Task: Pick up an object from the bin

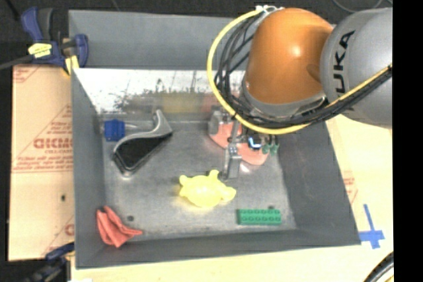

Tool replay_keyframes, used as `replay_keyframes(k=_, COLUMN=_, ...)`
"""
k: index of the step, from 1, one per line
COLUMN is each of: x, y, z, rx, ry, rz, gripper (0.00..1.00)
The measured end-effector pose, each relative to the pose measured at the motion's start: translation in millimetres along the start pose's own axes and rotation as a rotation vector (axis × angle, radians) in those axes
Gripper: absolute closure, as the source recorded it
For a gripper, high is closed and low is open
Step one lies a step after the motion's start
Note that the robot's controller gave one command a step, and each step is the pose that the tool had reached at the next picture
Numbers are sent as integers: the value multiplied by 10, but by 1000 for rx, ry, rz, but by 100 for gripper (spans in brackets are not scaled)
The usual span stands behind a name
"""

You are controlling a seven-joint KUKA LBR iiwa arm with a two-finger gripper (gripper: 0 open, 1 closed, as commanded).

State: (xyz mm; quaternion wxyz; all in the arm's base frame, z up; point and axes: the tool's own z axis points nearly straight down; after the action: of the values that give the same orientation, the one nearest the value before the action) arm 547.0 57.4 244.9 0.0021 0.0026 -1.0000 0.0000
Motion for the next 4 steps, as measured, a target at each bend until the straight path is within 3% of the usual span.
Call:
replay_keyframes(k=1, x=-9, y=0, z=-47, rx=-1, ry=-8, rz=1, gripper=0)
replay_keyframes(k=2, x=112, y=-23, z=247, rx=0, ry=-12, rz=-63, gripper=0)
replay_keyframes(k=3, x=219, y=-399, z=429, rx=-1, ry=-7, rz=-210, gripper=0)
replay_keyframes(k=4, x=267, y=-499, z=825, rx=6, ry=-16, rz=-316, gripper=0)
